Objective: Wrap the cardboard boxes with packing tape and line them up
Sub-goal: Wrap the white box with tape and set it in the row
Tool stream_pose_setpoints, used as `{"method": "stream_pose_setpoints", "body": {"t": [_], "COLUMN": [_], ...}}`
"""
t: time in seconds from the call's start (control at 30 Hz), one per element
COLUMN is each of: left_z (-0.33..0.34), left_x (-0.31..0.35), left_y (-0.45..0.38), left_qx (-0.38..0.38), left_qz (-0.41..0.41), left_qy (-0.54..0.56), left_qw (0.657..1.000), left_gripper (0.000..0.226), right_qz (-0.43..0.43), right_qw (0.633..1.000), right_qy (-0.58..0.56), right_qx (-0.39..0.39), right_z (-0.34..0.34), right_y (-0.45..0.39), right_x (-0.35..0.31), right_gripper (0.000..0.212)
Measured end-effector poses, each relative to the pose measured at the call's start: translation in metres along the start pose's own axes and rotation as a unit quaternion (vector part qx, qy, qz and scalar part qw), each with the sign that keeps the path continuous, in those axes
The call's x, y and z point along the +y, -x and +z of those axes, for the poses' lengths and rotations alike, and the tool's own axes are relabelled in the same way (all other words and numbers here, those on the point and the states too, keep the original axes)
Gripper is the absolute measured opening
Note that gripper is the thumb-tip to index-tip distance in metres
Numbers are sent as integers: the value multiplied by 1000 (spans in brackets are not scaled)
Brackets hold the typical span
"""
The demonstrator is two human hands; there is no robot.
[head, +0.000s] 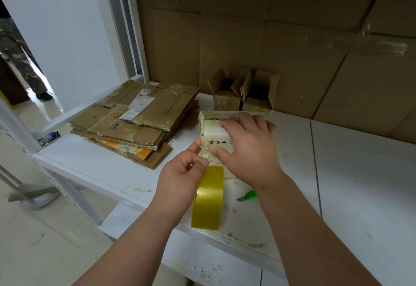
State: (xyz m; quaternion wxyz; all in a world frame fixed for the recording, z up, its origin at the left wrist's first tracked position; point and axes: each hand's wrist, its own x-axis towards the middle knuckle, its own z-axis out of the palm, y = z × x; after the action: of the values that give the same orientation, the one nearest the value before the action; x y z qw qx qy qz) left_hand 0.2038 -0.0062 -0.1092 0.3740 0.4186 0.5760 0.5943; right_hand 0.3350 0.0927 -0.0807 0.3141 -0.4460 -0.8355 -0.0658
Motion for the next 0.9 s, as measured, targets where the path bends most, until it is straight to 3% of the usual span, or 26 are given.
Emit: {"method": "stream_pose_setpoints", "body": {"t": [0.07, 0.13, 0.2, 0.27, 0.4, 0.67, 0.9], "left_z": [-1, -1, -1, 1, -2, -4, -8], "left_x": [2, 3, 3, 4, 0, 2, 7], "left_y": [-1, -3, -5, -7, -19, -20, -5], "left_qx": [-6, -11, -23, -31, -32, -35, 50], "left_qz": [-6, -8, -3, -1, -6, 4, 36], "left_qy": [3, -1, -14, -24, -8, 0, -23], "left_qw": [1000, 1000, 1000, 999, 999, 999, 998], "left_gripper": [22, 24, 23, 22, 20, 16, 25], "right_qz": [37, 129, 222, 260, 260, 230, 223], "right_qw": [998, 989, 969, 943, 930, 894, 949], "right_qy": [-51, -63, -106, -191, -253, -362, -217], "right_qx": [13, 25, -35, -83, -62, -128, -56], "right_z": [-10, -17, -21, -20, -22, -30, -20], "right_y": [3, 8, 12, 17, 27, 27, 32], "right_x": [10, 24, 36, 40, 32, 40, 11], "right_gripper": [61, 69, 74, 71, 63, 59, 83]}}
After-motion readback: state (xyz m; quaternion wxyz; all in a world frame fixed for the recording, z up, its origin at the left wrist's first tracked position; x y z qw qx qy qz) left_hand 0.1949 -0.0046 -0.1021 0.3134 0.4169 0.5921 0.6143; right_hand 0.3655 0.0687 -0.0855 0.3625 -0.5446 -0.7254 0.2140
